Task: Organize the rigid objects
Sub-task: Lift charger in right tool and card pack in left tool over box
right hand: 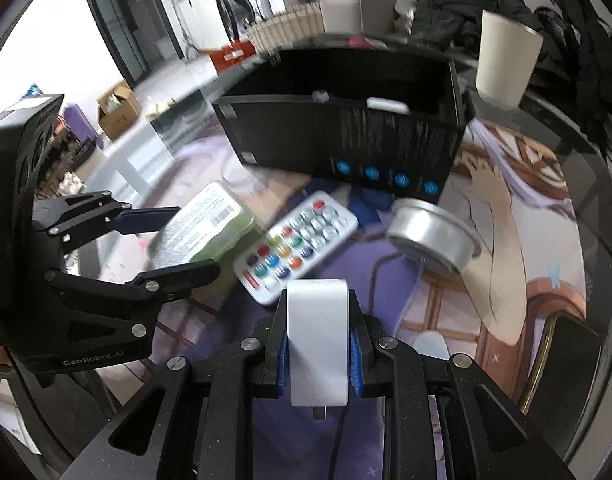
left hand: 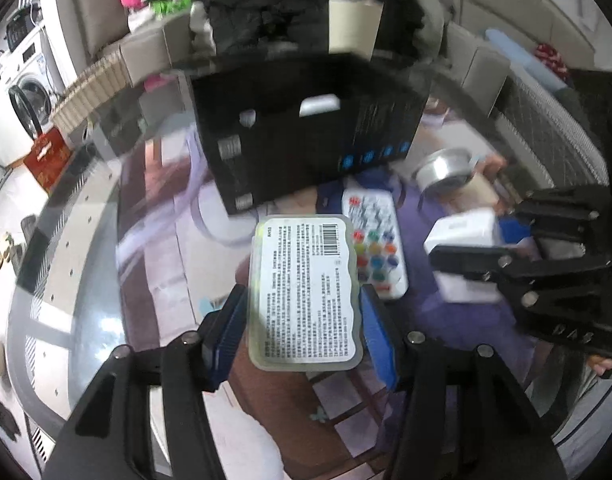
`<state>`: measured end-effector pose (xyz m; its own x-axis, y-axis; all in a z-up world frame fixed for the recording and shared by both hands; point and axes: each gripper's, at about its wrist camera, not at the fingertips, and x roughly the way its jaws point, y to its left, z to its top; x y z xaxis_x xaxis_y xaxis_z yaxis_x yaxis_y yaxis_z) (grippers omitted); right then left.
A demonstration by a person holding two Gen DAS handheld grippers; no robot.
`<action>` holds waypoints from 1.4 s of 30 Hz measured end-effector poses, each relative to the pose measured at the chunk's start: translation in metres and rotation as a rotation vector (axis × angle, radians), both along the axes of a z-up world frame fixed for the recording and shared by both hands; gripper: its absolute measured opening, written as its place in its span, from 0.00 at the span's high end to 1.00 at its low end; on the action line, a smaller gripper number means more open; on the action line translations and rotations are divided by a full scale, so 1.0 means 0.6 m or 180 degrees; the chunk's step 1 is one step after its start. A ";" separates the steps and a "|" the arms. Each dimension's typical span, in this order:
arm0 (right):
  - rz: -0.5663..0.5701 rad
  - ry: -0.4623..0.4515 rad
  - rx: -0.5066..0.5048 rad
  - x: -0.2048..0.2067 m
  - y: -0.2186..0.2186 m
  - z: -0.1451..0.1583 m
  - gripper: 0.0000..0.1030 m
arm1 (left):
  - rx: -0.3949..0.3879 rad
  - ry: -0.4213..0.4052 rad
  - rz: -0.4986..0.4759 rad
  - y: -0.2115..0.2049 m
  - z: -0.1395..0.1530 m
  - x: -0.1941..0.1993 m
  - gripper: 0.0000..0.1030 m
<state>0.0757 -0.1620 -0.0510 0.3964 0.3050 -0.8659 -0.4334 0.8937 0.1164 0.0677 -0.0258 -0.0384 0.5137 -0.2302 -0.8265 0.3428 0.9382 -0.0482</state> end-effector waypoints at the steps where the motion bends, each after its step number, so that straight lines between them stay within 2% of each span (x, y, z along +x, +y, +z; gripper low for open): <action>1: 0.0020 -0.0055 0.0016 -0.003 0.001 0.006 0.78 | -0.0020 -0.0079 0.0003 0.001 0.008 -0.003 0.47; 4: 0.0033 -0.0219 0.0078 -0.010 0.003 0.027 0.78 | -0.0034 -0.0332 -0.0037 -0.001 0.033 -0.015 0.47; 7: 0.0062 -0.0311 0.0112 -0.016 0.006 0.041 0.78 | -0.0071 -0.0391 -0.0062 0.001 0.043 -0.018 0.47; 12: 0.0117 -0.0283 -0.0003 -0.016 0.014 0.038 0.78 | -0.0060 -0.0266 -0.0054 -0.002 0.036 -0.011 0.47; 17: 0.0047 0.0065 -0.0012 -0.008 0.009 -0.006 0.77 | -0.0100 -0.0163 -0.0031 -0.003 0.026 -0.010 0.47; 23: 0.0014 -0.0048 -0.0012 -0.006 0.006 -0.001 0.78 | -0.0103 -0.0198 -0.0037 -0.004 0.030 -0.012 0.47; 26: -0.0001 -0.0006 -0.0011 0.001 0.008 -0.006 0.77 | -0.0109 -0.0167 -0.0030 -0.004 0.029 -0.011 0.47; 30: -0.0068 -0.0044 0.0006 0.014 0.013 -0.005 0.66 | -0.0111 -0.0148 -0.0021 -0.002 0.028 -0.012 0.47; 34: -0.0072 -0.0116 0.0018 0.027 0.019 -0.003 0.65 | -0.0117 -0.0147 -0.0014 0.002 0.027 -0.011 0.47; 35: -0.0058 -0.0160 0.0025 0.028 0.021 -0.002 0.67 | -0.0117 -0.0147 -0.0014 0.002 0.027 -0.011 0.47; 36: -0.0055 -0.0193 0.0003 0.026 0.023 -0.001 0.78 | -0.0118 -0.0149 -0.0012 0.002 0.027 -0.011 0.47; 42: -0.0013 -0.0224 -0.0033 0.020 0.031 0.005 0.79 | -0.0146 -0.0205 -0.0027 0.004 0.034 -0.014 0.47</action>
